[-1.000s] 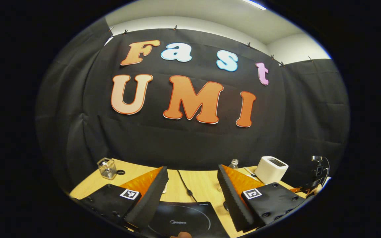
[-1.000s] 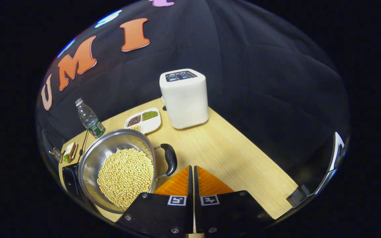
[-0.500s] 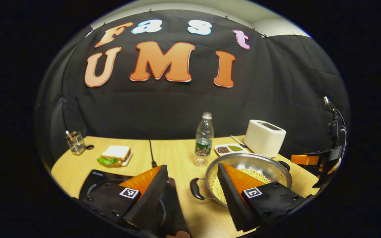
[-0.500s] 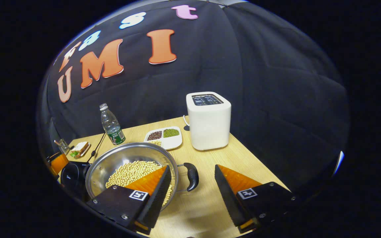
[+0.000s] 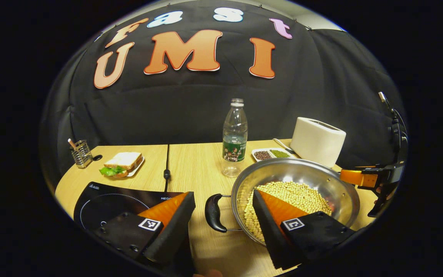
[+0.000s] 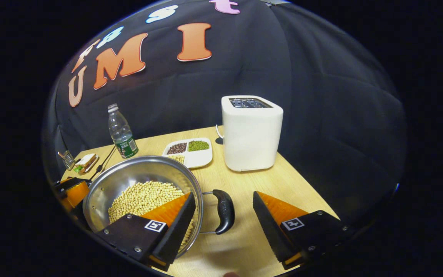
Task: First push the handle of the pot to place it horizontally, then grasp the pot with both hands and set it on the induction cooktop.
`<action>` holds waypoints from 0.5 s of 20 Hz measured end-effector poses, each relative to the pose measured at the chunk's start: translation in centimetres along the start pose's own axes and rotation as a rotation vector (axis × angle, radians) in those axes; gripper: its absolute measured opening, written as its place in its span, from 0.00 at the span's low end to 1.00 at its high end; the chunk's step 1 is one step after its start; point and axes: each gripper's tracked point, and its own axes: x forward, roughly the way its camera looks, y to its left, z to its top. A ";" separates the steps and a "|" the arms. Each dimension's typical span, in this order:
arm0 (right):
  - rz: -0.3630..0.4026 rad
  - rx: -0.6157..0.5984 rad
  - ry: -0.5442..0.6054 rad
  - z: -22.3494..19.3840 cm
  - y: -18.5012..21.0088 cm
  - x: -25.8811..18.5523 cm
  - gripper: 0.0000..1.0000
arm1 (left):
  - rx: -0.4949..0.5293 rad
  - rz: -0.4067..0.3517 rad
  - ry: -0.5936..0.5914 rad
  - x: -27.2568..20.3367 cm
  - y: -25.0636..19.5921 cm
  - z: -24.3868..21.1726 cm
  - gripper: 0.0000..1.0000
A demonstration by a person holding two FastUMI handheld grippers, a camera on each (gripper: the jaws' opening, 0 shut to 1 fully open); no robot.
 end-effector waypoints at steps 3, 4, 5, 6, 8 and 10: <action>0.021 0.009 0.057 -1.5 0.8 1.2 0.94 | 0.003 -0.016 0.033 1.3 -0.2 -0.9 0.99; 0.034 0.018 0.065 -1.7 1.1 1.6 0.94 | 0.010 -0.018 0.039 1.8 -0.3 -1.1 0.98; 0.044 0.029 0.072 -1.9 1.5 1.9 0.94 | 0.022 -0.011 0.046 2.0 -0.1 -1.2 0.91; 0.045 0.043 0.083 -2.2 1.7 2.4 0.94 | 0.025 0.010 0.047 2.2 0.3 -1.2 0.83; 0.044 0.082 0.126 -3.0 1.8 3.1 0.85 | 0.020 -0.002 0.064 2.7 0.4 -1.3 0.67; 0.053 0.113 0.136 -3.0 2.0 3.2 0.68 | 0.013 -0.008 0.107 2.7 0.4 -1.4 0.64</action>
